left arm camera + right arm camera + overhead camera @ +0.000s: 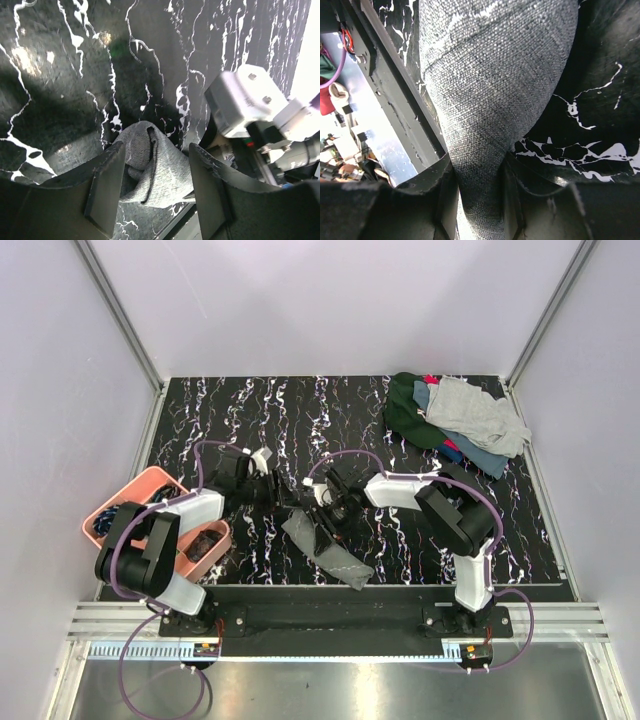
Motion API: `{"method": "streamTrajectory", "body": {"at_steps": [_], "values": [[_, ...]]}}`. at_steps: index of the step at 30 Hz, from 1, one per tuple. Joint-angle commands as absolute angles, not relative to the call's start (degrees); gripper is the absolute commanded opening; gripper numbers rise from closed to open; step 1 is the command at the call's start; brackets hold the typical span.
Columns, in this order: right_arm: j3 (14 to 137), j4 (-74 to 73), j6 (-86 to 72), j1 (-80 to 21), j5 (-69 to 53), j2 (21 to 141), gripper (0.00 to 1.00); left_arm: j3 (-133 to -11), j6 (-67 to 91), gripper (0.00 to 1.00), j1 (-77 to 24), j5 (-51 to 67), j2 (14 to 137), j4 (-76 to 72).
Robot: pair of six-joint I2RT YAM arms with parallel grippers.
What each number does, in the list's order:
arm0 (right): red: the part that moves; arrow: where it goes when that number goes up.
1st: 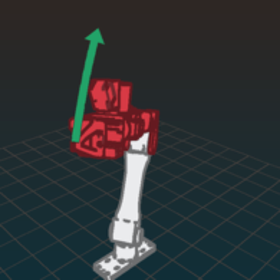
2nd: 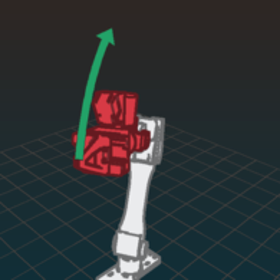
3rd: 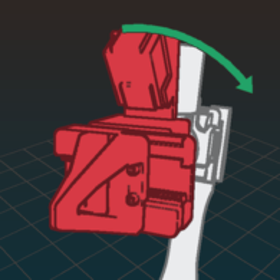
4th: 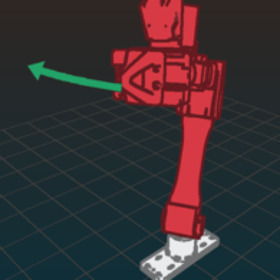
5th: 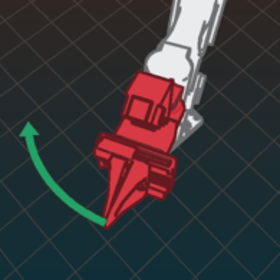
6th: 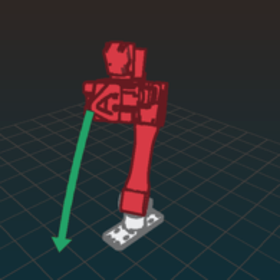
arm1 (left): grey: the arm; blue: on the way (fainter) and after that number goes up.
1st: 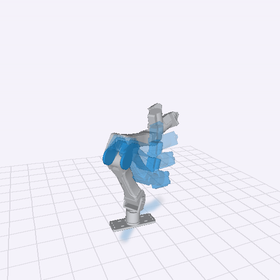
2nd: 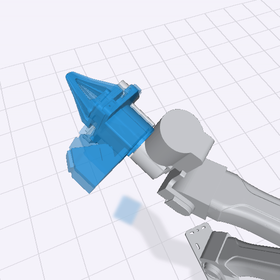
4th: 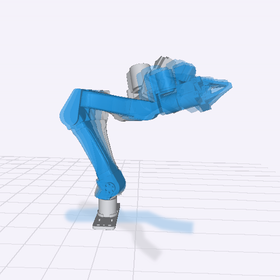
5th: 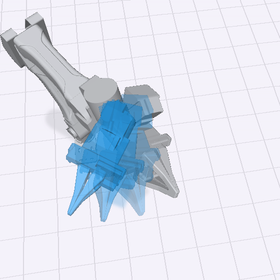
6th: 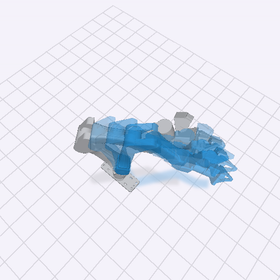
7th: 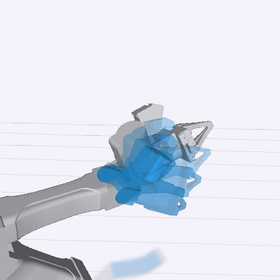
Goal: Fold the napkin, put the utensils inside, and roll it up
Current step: Roll the napkin with the utensil
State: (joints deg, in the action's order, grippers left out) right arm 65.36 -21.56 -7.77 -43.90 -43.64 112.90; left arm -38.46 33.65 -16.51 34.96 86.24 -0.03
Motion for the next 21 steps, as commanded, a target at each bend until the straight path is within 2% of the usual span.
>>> {"method": "streamTrajectory", "body": {"at_steps": [1,6,9,10,13,14,17,21], "values": [[64.9,-22.7,-6.2,-43.4,-42.4,115.1,0.4,-36.7,33.1,0.54,-17.0,36.6,86.8,-4.6],[65.0,-22.8,-6.3,-43.2,-41.7,115.7,0.4,-34.8,34.1,0.42,-18.2,37.8,87.1,-6.9],[65.1,-22.8,-6.5,-43.1,-40.3,114.6,0.46,-34.6,34.0,0.24,-19.1,38.1,88.1,-6.9],[65.1,-22.9,-6.7,-43.0,-39.7,114.2,0.47,-34.5,33.9,0.12,-19.1,38.2,88.3,-6.9],[65.3,-23.2,-7.1,-42.9,-36.6,111.4,0.63,-34.7,33.9,0.0,-19.1,37.9,88.9,-6.0],[65.5,-23.4,-7.2,-42.9,-35.4,109.6,0.78,-34.8,33.9,0.0,-19.1,37.4,89.3,-5.7],[65.2,-23.9,-7.3,-43.6,-28.8,104.7,0.99,-35.9,34.0,0.0,-19.2,36.7,89.9,-4.2],[65.0,-25.1,-4.5,-49.5,-12.4,99.9,1.0,-37.4,34.1,0.0,-19.1,35.9,90.8,-2.0]]}}
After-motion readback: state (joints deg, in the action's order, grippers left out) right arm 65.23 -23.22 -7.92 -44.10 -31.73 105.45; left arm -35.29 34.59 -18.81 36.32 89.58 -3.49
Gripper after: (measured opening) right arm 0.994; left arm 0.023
